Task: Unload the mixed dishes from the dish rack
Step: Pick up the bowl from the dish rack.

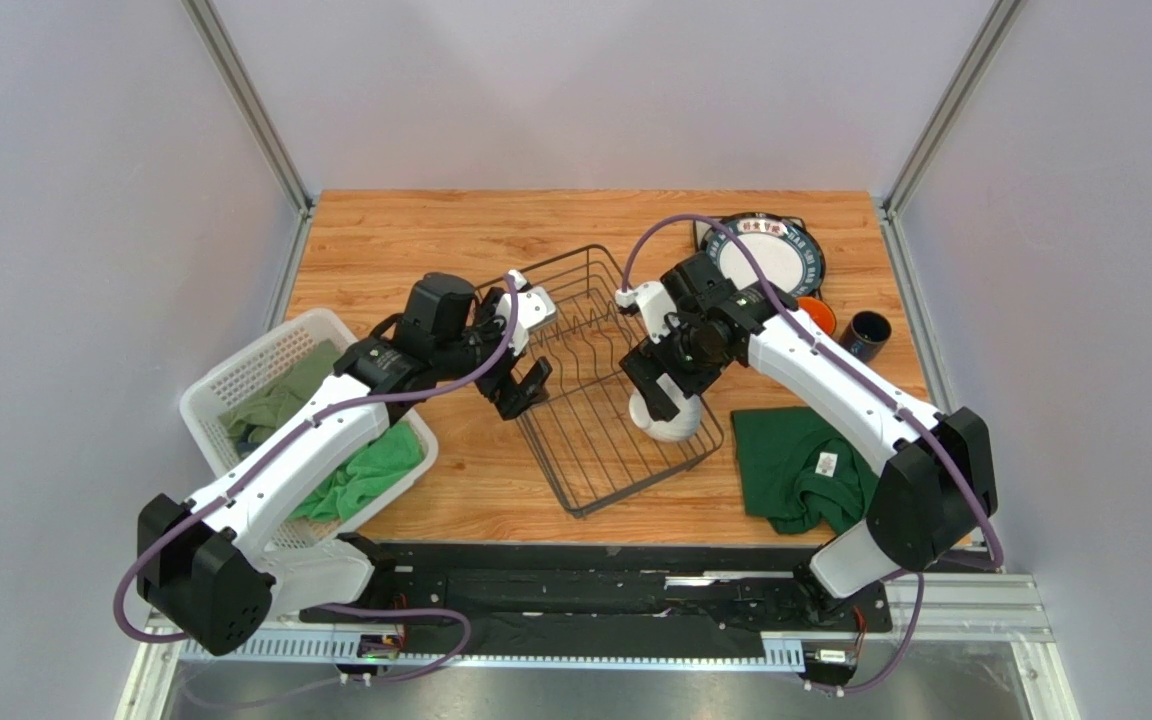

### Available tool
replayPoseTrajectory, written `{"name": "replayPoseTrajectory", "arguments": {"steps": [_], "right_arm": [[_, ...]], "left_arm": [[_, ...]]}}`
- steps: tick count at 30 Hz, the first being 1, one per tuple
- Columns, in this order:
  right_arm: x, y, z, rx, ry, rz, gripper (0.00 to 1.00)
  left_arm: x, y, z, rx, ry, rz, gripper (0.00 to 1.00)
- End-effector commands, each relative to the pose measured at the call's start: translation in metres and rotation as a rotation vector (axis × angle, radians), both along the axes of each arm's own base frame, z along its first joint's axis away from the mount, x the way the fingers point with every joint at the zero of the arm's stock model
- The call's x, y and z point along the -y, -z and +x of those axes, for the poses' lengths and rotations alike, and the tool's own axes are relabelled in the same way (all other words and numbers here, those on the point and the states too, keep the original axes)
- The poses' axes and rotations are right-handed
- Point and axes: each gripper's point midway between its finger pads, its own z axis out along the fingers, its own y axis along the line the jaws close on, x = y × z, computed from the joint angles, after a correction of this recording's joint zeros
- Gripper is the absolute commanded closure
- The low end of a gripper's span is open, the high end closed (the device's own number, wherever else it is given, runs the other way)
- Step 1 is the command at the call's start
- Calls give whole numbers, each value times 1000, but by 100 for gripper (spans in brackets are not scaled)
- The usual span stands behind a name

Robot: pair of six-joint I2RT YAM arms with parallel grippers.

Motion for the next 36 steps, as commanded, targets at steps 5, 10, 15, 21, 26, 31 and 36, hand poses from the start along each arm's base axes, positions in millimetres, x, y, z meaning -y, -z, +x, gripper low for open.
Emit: {"name": "replayPoseTrajectory", "arguments": {"steps": [5, 10, 15, 21, 26, 31, 36], "right_arm": [[-6, -20, -10, 44, -44, 66, 6], [-8, -16, -13, 33, -59, 65, 7], [-4, -14, -10, 47, -50, 39, 7], [8, -15, 2, 105, -8, -23, 4], [13, -14, 6, 121, 12, -46, 3], [11, -11, 7, 112, 10, -46, 3], [5, -10, 5, 84, -4, -26, 3]], "left_arm": [[-3, -14, 6, 61, -11, -24, 1], [-3, -12, 6, 56, -10, -23, 1], [-4, -14, 5, 62, -12, -24, 2], [-4, -14, 5, 58, -8, -28, 2], [-4, -15, 4, 58, -8, -30, 2], [-4, -16, 4, 63, -6, -31, 2], [-4, -17, 3, 61, -4, -35, 2]]}}
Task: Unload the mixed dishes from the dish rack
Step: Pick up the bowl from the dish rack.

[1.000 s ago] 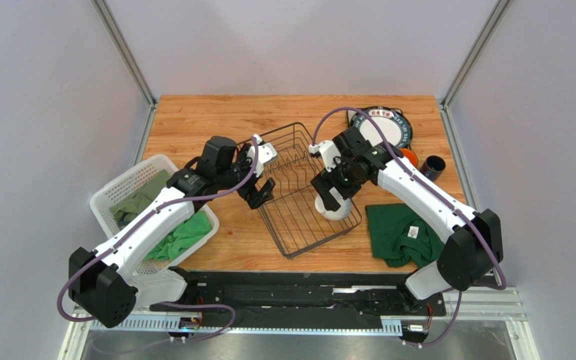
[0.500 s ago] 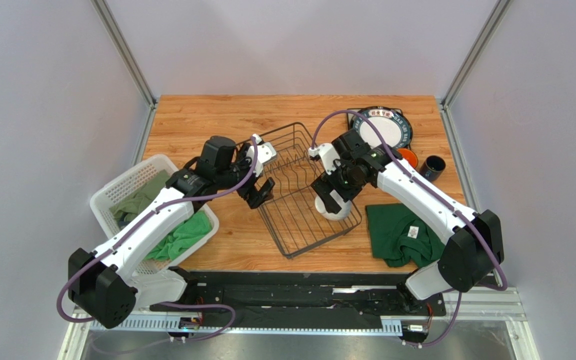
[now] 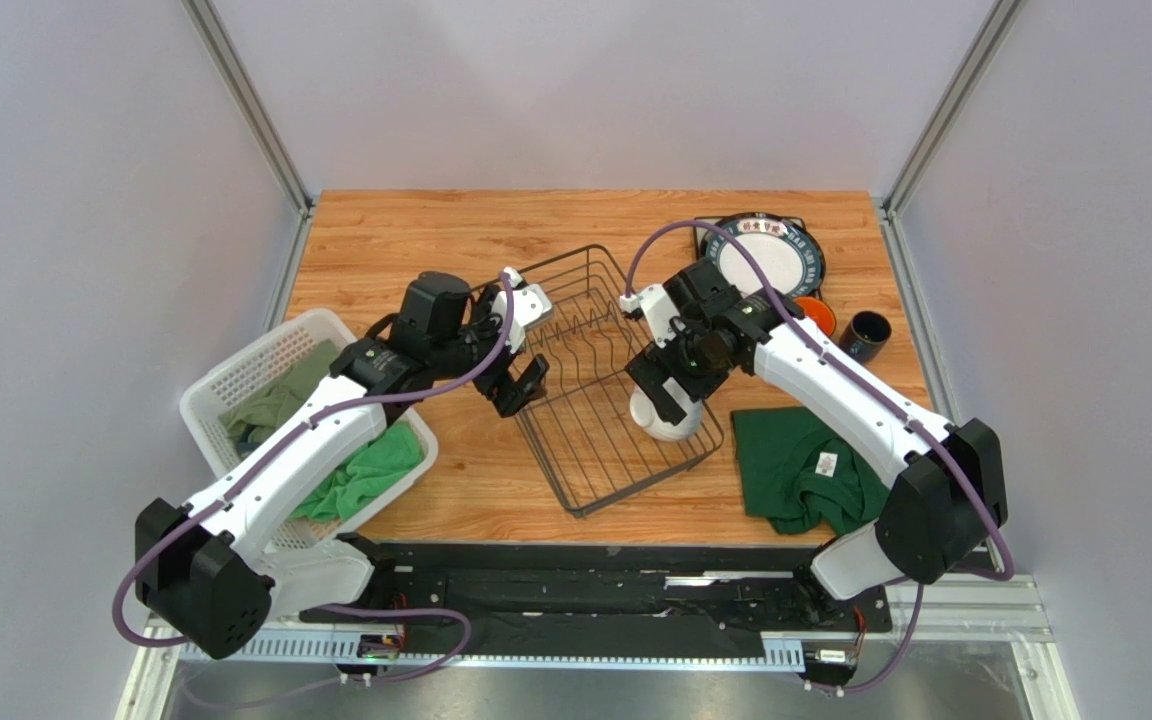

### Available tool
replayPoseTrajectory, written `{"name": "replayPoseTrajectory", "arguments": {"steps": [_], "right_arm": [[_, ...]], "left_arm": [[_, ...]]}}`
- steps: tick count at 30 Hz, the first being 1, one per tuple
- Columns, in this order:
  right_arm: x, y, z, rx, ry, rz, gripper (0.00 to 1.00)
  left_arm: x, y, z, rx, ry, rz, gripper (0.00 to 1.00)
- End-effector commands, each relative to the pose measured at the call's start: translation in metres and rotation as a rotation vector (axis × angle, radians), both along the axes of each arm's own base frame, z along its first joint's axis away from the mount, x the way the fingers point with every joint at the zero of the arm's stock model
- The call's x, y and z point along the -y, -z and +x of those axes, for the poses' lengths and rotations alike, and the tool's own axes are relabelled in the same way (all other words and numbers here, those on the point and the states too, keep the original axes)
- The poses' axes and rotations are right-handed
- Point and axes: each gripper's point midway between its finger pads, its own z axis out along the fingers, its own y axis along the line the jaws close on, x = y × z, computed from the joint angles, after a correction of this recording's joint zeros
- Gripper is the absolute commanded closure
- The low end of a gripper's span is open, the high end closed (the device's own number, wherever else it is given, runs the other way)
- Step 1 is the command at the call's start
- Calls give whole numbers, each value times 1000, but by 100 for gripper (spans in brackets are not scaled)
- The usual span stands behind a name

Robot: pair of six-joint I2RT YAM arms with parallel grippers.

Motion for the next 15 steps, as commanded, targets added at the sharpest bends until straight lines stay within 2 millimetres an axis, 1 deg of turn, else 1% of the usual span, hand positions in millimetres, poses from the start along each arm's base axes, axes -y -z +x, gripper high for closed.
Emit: {"name": "replayPoseTrajectory", "arguments": {"steps": [1, 9, 15], "right_arm": [[-9, -5, 7, 19, -15, 26, 4], [-15, -2, 6, -11, -29, 37, 4], [-18, -3, 5, -20, -35, 52, 5]], "left_arm": [[0, -13, -1, 45, 15, -30, 2], [0, -16, -3, 49, 20, -37, 2], [0, -15, -3, 47, 21, -37, 2]]}}
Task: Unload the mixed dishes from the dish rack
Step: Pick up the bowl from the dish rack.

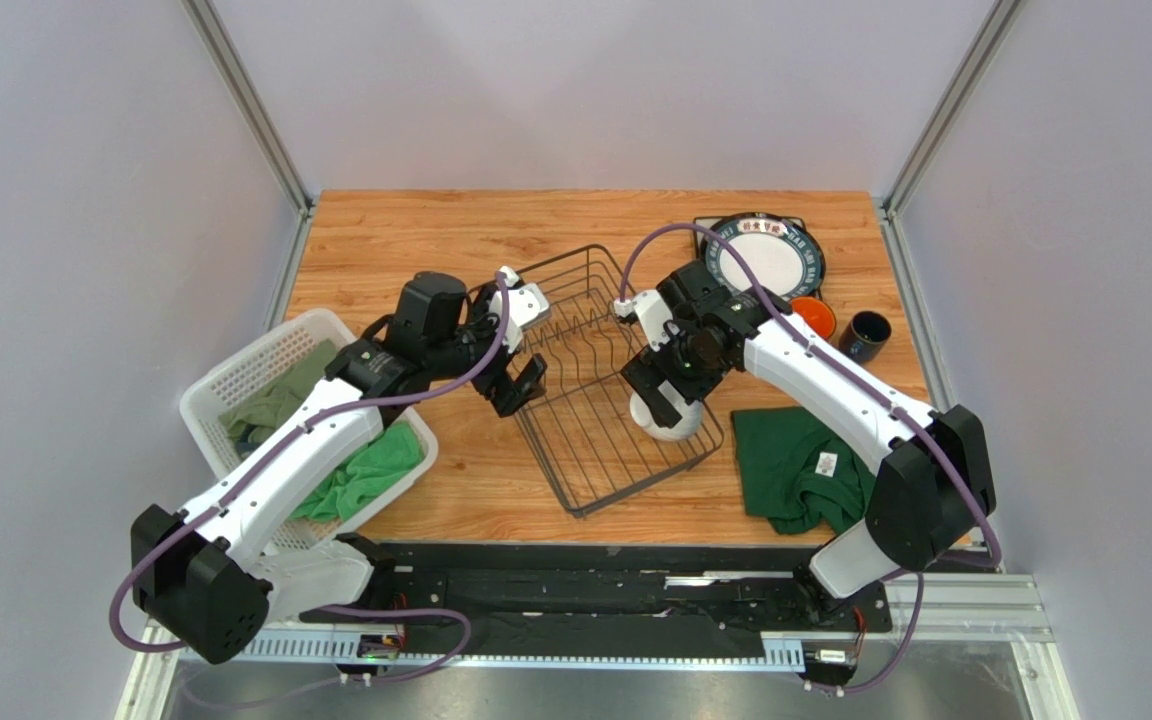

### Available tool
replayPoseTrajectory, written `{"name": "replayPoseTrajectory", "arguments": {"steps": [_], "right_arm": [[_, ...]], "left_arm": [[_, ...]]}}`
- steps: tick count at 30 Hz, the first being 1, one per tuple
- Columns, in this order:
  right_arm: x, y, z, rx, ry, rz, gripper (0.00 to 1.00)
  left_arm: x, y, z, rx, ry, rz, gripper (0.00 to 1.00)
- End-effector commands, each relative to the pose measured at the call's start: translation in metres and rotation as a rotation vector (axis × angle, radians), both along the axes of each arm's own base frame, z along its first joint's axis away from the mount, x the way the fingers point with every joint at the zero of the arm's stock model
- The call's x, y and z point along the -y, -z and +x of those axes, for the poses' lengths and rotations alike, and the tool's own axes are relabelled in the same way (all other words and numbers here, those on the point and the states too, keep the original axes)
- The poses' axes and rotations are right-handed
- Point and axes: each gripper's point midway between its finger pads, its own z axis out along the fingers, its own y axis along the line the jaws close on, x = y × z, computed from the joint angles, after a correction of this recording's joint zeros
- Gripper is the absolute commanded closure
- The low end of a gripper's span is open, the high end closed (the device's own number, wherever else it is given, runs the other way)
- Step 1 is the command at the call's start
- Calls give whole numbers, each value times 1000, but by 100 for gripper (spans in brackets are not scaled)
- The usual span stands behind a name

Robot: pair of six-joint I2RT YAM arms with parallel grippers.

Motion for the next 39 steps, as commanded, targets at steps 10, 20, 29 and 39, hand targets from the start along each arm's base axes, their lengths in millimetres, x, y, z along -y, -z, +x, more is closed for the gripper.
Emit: {"name": "replayPoseTrajectory", "arguments": {"steps": [10, 20, 29, 39], "right_arm": [[-13, -18, 4, 29, -31, 68, 7], [-15, -21, 3, 34, -35, 78, 8], [-11, -24, 5, 56, -31, 63, 8], [-5, -24, 10, 80, -10, 32, 8]], "left_arm": [[1, -7, 0, 31, 16, -22, 2], [1, -6, 0, 27, 16, -19, 2], [2, -6, 0, 24, 22, -23, 2], [1, -6, -1, 23, 22, -23, 2]]}}
